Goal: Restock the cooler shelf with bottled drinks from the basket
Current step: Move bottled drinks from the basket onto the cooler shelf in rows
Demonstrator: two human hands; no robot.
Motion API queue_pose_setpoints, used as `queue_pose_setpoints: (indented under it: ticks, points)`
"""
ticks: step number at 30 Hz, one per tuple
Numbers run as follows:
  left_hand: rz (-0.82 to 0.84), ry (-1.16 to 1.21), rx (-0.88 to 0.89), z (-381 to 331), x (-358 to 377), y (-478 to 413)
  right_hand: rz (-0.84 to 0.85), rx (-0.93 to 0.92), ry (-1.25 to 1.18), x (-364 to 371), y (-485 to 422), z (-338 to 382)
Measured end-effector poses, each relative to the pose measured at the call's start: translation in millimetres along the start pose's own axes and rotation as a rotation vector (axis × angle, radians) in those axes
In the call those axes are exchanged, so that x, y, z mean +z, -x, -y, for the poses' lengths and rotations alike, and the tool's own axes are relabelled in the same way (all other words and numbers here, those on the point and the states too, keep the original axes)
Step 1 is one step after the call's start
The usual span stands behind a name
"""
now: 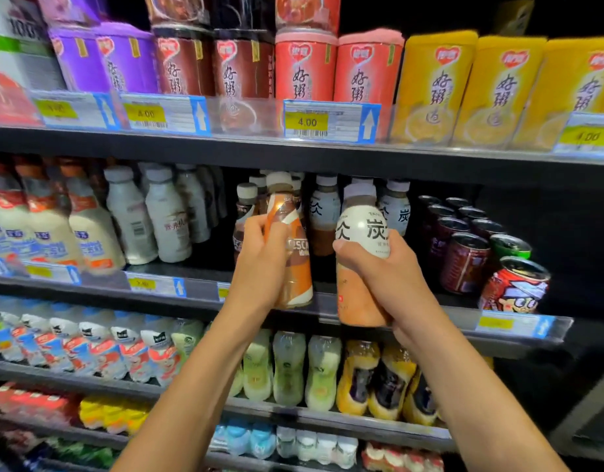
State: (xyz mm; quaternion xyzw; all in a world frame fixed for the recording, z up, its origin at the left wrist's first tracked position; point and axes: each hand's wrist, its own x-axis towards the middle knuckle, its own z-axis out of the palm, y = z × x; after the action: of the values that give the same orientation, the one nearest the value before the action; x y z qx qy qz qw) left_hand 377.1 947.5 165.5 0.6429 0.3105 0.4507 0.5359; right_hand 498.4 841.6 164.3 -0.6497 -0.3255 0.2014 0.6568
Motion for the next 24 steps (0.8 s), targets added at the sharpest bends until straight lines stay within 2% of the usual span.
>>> queue_pose_setpoints:
  ticks: [6, 12, 18, 24]
  points:
    - [0.031, -0.111, -0.020, -1.2, -0.2, -27.9, -0.100, 0.093, -0.015, 9.1, -33.1, -0.6]
    - [0.121, -0.346, 0.031, 7.4, -0.8, -43.7, -0.236, 0.116, -0.004, 25.3, -62.5, -12.1]
    - [0.095, -0.596, 0.139, 23.9, 1.7, -47.8, -0.219, 0.238, 0.042, 42.6, -81.1, -33.7]
    - [0.084, -0.656, 0.150, 41.2, 1.6, -51.7, -0.211, 0.135, 0.011, 56.4, -90.5, -36.7]
